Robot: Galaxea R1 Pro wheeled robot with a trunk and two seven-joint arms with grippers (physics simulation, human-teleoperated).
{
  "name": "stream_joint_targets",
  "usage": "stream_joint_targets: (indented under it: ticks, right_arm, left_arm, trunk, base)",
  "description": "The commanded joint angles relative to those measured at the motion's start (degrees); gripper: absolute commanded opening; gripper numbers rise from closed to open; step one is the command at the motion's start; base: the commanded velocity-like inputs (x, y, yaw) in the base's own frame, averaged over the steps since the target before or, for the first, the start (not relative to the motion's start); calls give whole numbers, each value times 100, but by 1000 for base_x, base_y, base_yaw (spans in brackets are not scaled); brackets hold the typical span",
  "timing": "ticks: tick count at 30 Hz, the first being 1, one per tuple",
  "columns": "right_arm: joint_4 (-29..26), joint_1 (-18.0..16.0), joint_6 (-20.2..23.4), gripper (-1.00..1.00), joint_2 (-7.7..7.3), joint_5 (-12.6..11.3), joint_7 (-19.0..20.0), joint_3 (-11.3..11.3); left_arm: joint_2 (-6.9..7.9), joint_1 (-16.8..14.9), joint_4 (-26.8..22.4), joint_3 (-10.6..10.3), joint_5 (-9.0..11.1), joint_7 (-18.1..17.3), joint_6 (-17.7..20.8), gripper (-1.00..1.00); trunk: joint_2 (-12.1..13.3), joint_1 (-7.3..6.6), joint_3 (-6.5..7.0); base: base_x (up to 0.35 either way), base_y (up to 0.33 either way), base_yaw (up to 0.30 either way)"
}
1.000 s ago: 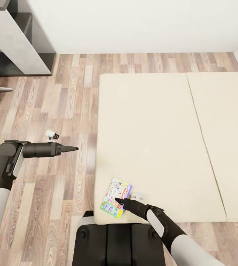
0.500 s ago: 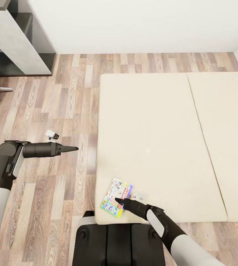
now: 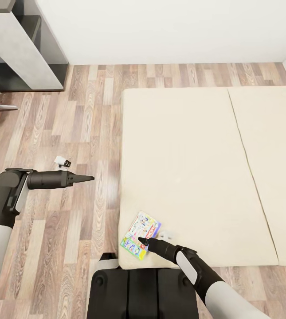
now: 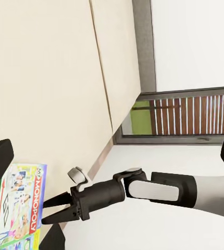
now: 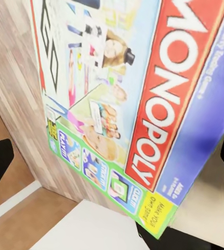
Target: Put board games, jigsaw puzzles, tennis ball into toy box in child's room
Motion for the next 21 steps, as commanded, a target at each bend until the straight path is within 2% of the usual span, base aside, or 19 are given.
stream_joint_targets:
  ticks: [1, 21]
  right_arm:
    - [-3, -2, 29, 100, -1, -46, -4, 9]
    - [-3, -2, 22, 100, -1, -44, -5, 9]
  left_arm:
    - [3, -1, -1, -2, -2, -24, 60, 100]
    - [3, -2, -1, 1, 0, -22, 59, 100]
  trunk:
    - [-9, 3, -6]
    - [-9, 3, -6]
  base:
    - [0, 41, 0]
    - [0, 54, 0]
